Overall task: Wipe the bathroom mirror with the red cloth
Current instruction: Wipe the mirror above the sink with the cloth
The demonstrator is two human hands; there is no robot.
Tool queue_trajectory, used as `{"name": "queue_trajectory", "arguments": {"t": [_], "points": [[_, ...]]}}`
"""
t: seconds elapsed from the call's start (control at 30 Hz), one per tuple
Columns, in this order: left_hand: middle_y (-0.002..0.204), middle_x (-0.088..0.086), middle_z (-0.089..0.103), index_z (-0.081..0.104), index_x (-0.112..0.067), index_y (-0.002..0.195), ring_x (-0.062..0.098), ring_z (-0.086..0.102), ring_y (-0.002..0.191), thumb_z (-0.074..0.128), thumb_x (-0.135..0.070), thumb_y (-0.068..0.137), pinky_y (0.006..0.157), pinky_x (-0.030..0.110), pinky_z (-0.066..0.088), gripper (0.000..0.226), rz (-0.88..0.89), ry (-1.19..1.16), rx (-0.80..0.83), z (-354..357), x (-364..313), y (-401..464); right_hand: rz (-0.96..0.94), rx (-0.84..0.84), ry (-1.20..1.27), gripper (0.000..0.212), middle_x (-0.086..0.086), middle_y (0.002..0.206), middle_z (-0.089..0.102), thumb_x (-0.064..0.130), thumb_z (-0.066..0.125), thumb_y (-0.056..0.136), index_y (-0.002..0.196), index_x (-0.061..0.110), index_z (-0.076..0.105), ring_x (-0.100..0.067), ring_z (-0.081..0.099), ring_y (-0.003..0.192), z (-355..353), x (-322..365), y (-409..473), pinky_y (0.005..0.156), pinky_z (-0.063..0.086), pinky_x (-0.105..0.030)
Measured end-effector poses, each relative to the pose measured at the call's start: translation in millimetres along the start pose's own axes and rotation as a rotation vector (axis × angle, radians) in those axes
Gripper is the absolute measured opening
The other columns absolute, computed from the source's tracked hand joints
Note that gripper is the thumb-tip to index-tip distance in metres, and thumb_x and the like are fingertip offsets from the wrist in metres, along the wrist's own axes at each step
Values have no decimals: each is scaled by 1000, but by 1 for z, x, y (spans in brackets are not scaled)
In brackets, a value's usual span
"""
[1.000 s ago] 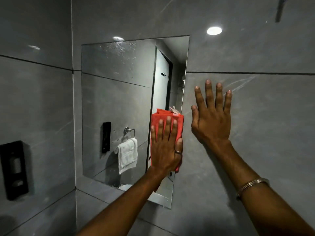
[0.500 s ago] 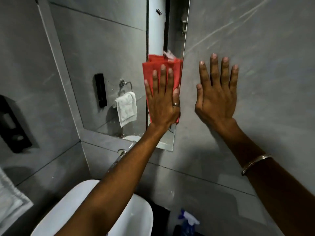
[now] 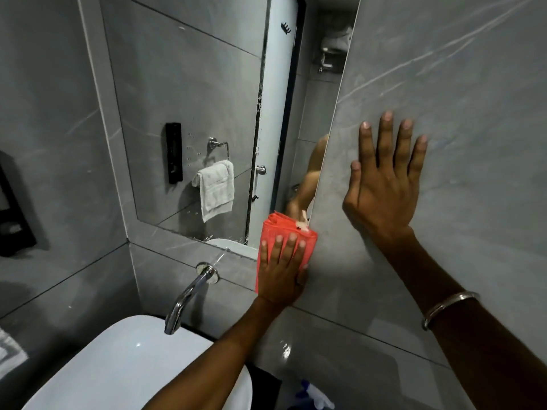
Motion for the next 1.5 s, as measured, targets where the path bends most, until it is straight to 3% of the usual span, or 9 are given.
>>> {"name": "queue_trajectory", "arguments": {"t": [0.1, 0.37, 0.6, 0.8, 0.93, 1.1, 1.3, 1.5], "points": [[173, 3, 1, 3, -21, 164, 27, -2, 161, 26, -40, 107, 129, 53, 1, 64, -27, -10, -23, -13, -5, 44, 7, 3, -4, 65, -12, 177, 11, 40, 27, 111, 170, 21, 8, -37, 11, 162, 1, 0, 1, 131, -13, -47], [172, -2, -9, -8, -24, 162, 25, -3, 161, 16, -41, 108, 129, 51, -5, 61, -75, -78, -117, -66, -13, 191, -8, 32, 55, 67, -8, 179, -2, 40, 33, 109, 170, 20, 12, -30, -2, 166, -3, -5, -1, 134, -4, -50], [173, 6, -3, 6, -14, 164, 24, -6, 161, 16, -44, 107, 129, 54, -6, 65, -12, -113, -207, -129, -7, 356, -6, -9, 56, 67, -5, 179, 10, 40, 34, 105, 168, 22, 23, -28, 3, 166, -6, -2, 51, 134, -4, -50], [173, 6, -2, 5, -17, 164, 25, -7, 161, 14, -45, 106, 129, 52, -5, 65, 109, -12, -232, -167, -2, 447, 57, -70, 95, 65, -6, 179, 5, 45, 22, 109, 169, 24, 13, -26, -3, 166, -25, 6, 169, 134, -10, -45], [174, 3, -1, 5, -19, 164, 21, -7, 161, 12, -47, 105, 130, 48, -6, 66, 128, 9, -238, -182, 31, 480, 102, -82, 79, 66, -7, 178, 1, 49, 15, 109, 169, 21, 10, -26, -4, 165, -32, 13, 228, 133, -7, -48], [174, 1, -2, 2, -21, 164, 20, -7, 161, 8, -51, 106, 130, 49, -2, 65, 172, 64, -248, -185, 82, 484, 69, -93, 76, 70, -9, 179, -2, 50, 13, 107, 170, 19, 8, -29, -3, 166, -26, 10, 219, 133, 0, -53], [173, 1, -6, -4, -20, 162, 20, -11, 160, 11, -42, 106, 130, 52, 0, 62, -65, 73, -243, -203, 176, 478, 27, -68, 82, 78, -11, 178, -4, 58, 0, 104, 169, 16, 7, -30, -5, 166, -31, 13, 209, 133, 3, -56], [170, 7, -10, -15, -22, 157, 28, -4, 159, 17, -39, 104, 129, 56, 8, 64, -67, 157, -285, -186, 144, 454, -3, -32, 38, 89, -12, 178, -7, 65, 18, 101, 169, 10, 4, -32, -3, 166, -35, 21, 214, 131, 5, -64]]}}
Point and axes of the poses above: each hand's wrist, its own y-axis towards the middle knuckle, its own z-axis out of the palm, x = y × z, the point moved 4 cm from there along y, towards the middle knuckle
